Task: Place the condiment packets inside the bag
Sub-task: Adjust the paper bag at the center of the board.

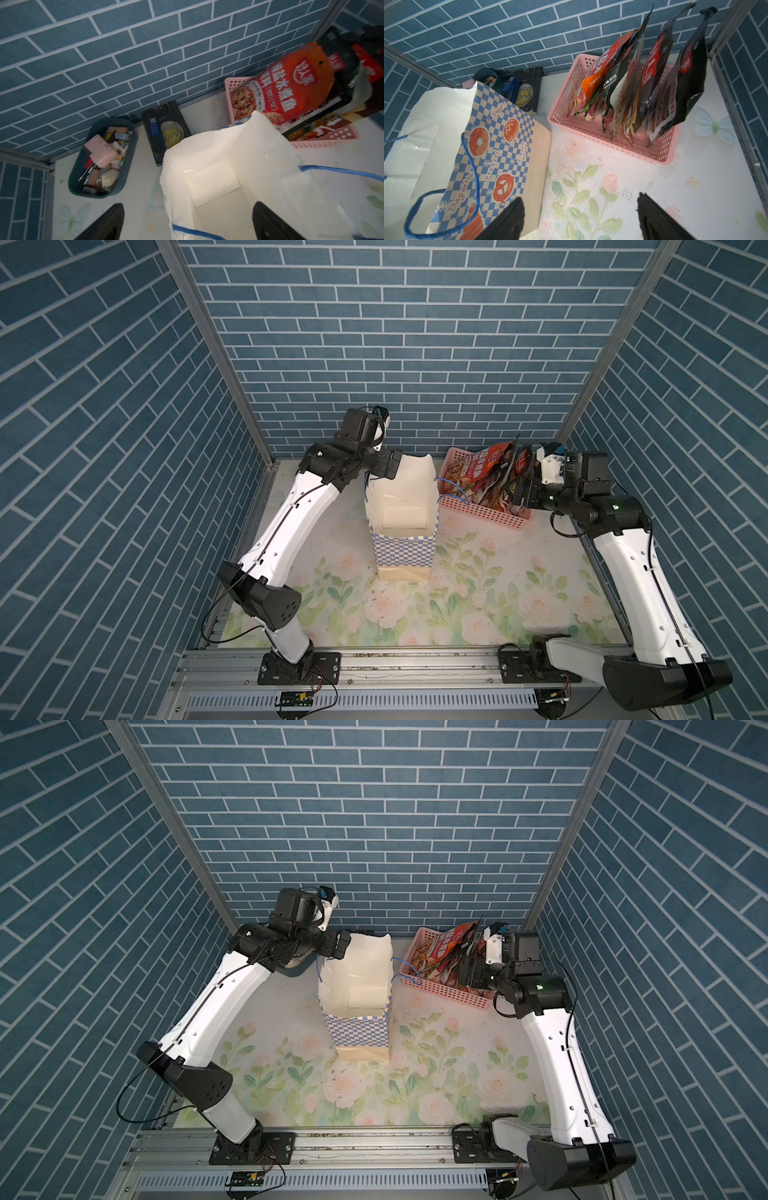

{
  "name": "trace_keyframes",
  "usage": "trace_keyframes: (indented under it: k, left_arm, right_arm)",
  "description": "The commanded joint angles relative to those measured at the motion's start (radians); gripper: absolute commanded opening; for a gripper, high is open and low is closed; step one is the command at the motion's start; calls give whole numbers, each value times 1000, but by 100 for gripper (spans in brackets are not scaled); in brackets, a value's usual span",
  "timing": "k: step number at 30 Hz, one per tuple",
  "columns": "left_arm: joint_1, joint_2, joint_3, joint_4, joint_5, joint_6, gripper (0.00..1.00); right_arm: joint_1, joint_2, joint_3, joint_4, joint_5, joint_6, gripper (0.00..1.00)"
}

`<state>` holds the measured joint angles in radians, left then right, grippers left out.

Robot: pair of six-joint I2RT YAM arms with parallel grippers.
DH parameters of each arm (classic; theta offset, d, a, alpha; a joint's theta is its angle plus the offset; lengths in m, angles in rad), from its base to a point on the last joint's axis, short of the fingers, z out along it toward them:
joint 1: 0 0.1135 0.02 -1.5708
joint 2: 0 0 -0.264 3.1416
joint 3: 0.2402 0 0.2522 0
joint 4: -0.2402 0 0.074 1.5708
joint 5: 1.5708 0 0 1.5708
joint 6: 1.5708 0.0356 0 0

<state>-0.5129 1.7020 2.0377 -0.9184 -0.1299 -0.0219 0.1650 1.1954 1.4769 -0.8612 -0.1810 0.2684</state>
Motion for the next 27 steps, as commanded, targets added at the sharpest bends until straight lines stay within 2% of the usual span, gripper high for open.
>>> trace_keyframes:
  k: [1,5,8,11,13,15,17,21,24,27]
  left_arm:
    - [-1,-11,4,-78,-156,-12,100]
    - [7,-47,-50,-66,-148,-66,97]
    - [28,-107,-118,-12,-71,-111,88]
    - [79,-168,-209,55,53,-149,84]
    - [132,-194,-257,90,154,-173,84]
    - [182,-213,-287,130,248,-183,90]
    - [217,-227,-298,171,299,-183,91]
    - [262,-221,-274,226,381,-192,91]
    - [267,-215,-287,265,469,-210,86]
    - [267,-228,-339,288,510,-225,78]
  right_arm:
    - [17,-26,-24,5,-16,42,87]
    - [57,-77,-78,-11,-15,52,87]
    - [79,-116,-117,-2,-53,49,87]
    - [131,-151,-156,44,-145,62,87]
    - [186,-163,-172,83,-188,95,87]
    - [249,-166,-171,127,-201,122,87]
    - [331,-171,-172,171,-202,140,87]
    - [450,-170,-201,251,-162,212,87]
    - [524,-117,-219,284,-73,321,85]
    - [575,-38,-190,303,-26,371,84]
